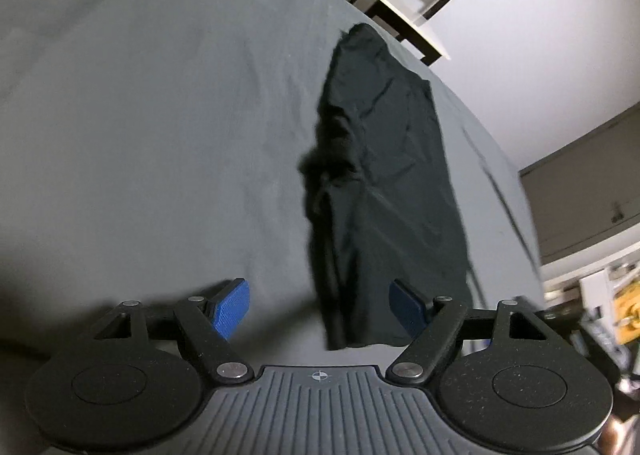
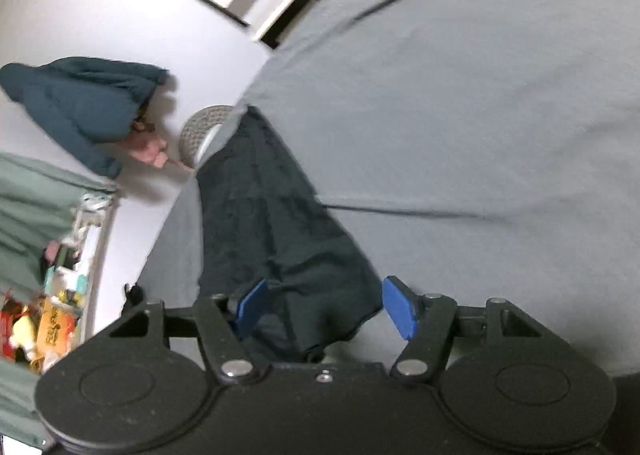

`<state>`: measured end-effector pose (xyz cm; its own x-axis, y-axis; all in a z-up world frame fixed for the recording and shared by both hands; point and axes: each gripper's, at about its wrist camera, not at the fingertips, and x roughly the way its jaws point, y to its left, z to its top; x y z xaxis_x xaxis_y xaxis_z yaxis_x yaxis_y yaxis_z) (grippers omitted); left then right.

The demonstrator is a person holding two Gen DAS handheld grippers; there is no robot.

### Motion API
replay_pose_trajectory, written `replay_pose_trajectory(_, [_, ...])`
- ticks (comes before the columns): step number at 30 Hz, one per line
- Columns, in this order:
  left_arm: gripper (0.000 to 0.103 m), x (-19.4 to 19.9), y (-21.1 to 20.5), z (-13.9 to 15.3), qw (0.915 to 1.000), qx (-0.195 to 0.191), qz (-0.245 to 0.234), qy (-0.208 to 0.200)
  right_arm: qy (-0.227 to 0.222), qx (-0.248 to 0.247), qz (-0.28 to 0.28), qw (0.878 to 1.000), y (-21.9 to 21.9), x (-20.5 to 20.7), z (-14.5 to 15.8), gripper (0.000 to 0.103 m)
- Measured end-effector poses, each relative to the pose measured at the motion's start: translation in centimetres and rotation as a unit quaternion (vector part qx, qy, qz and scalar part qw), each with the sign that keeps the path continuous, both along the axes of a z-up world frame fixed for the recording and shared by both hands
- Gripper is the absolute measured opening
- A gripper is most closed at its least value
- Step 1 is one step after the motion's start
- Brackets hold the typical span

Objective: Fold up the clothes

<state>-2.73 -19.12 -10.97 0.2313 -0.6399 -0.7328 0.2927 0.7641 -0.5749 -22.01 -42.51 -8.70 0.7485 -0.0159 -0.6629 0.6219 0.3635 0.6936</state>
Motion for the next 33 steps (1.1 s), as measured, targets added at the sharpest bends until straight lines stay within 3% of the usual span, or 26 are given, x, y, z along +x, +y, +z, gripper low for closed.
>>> replay_pose_trajectory(3, [0.077,-0.1,-1.1,-0.3,1.0,0.001,0.003,0.009,0.002,0.029,-0.002,1.0,0.1,-0.1,-0.9,0.058])
replay_pose_trajectory(6, [0.077,0.1,-1.9,-0.4,0.9996,-0.005,0.015,0.023,0.009,0.024,0.003,1.0,0.6,0.4,-1.1,0.054])
replay_pose_trajectory(10, [0.077,-0.1,-2.3,-0.4,0.9985,-0.013,0.025,0.047,-0.002,0.047,-0.004,0.999,0.8,0.8,-1.7,0.053])
replay_pose_trajectory(13, [0.077,-0.4,-2.6,-1.6,0.9922,-0.052,0.025,0.111,-0.007,0.052,-0.009,0.999,0.6,0.6,-1.7,0.051])
replay_pose_trajectory(19, [0.077,-1.3,-3.5,-1.9,0.9916,-0.048,0.061,0.103,-0.01,0.054,-0.014,0.998,0.6,0.7,-1.7,0.051])
replay_pose_trajectory(21, [0.067,-1.4,-3.8,-2.0,0.9906,-0.047,0.077,0.103,-0.01,0.054,-0.015,0.998,0.6,0.8,-1.7,0.051])
replay_pose_trajectory(23, [0.05,-1.4,-4.0,-2.3,0.9894,-0.047,0.091,0.103,-0.01,0.053,-0.017,0.998,0.6,0.9,-1.7,0.051])
replay_pose_trajectory(27, [0.04,-1.2,-3.5,-2.4,0.9891,-0.048,0.095,0.101,-0.018,0.062,-0.028,0.998,0.4,0.8,-2.1,0.049])
replay_pose_trajectory(28, [0.033,-1.3,-3.5,-2.4,0.9895,-0.045,0.098,0.096,-0.021,0.066,-0.033,0.997,0.3,0.7,-2.2,0.048])
replay_pose_trajectory(29, [0.022,-1.4,-3.4,-2.6,0.9894,-0.043,0.104,0.092,-0.022,0.069,-0.037,0.997,0.2,0.7,-2.4,0.042])
replay_pose_trajectory(31, [0.009,-1.7,-3.1,-3.3,0.9877,-0.047,0.121,0.088,-0.015,0.069,-0.04,0.997,0.1,0.9,-2.7,0.029])
replay_pose_trajectory(33, [0.008,-1.8,-2.6,-3.9,0.9848,-0.063,0.133,0.092,-0.008,0.07,-0.044,0.997,0.1,1.0,-3.0,0.015])
